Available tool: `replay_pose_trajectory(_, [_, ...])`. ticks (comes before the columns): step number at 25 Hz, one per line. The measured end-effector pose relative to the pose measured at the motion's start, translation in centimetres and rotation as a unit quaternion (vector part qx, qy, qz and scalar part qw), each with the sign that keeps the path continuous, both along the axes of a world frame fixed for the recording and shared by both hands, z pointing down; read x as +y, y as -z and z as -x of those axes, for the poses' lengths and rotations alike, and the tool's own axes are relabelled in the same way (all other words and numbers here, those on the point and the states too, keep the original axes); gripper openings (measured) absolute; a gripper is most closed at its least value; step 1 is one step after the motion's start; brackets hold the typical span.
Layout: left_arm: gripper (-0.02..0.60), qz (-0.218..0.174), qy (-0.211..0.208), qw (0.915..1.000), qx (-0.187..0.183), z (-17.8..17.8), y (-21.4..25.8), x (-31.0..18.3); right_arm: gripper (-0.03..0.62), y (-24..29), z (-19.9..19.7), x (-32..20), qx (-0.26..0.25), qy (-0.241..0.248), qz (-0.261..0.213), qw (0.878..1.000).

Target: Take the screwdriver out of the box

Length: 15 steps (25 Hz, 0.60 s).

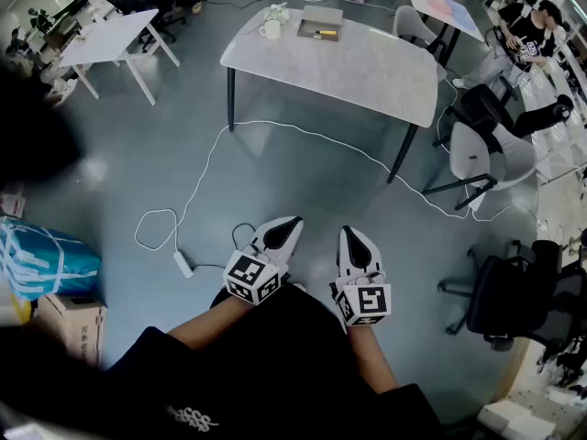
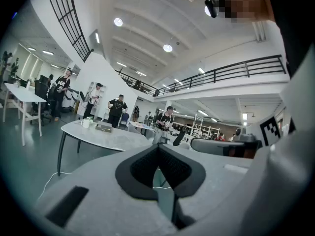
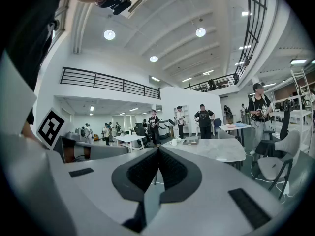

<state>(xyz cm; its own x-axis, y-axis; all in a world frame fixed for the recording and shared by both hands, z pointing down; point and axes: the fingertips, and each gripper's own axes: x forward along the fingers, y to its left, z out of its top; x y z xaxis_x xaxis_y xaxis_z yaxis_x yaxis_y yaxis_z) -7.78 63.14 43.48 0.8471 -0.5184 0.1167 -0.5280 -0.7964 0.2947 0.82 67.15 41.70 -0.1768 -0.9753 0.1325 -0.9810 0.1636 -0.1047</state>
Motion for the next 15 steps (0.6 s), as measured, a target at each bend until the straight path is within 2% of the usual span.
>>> replay_pose_trajectory(5, [0.014,-0.002,0.001,1.0,0.002,-0.4,-0.3,-2.2,0.011,-0.7,-0.4,-1.7,-0.018,-0.001,-0.002,1.0])
replay_pose_trajectory(9, [0.014,-0.01,-0.002,0.9998,0.017,-0.7,-0.3,-5.0,0.012,-1.9,-0.7,-4.1,-0.033,0.001,0.015,0.999])
replay_pose_trajectory(12, [0.014,-0.022,-0.001,0.9997,0.015,-0.9,-0.2,-8.6,0.012,-2.2,-0.8,-7.5,-0.022,0.006,0.021,0.999])
replay_pose_trajectory(15, [0.014,-0.011,-0.004,0.9998,0.017,-1.5,-1.1,-13.4,0.012,-3.0,-1.0,-11.8,-0.021,0.007,0.033,0.999])
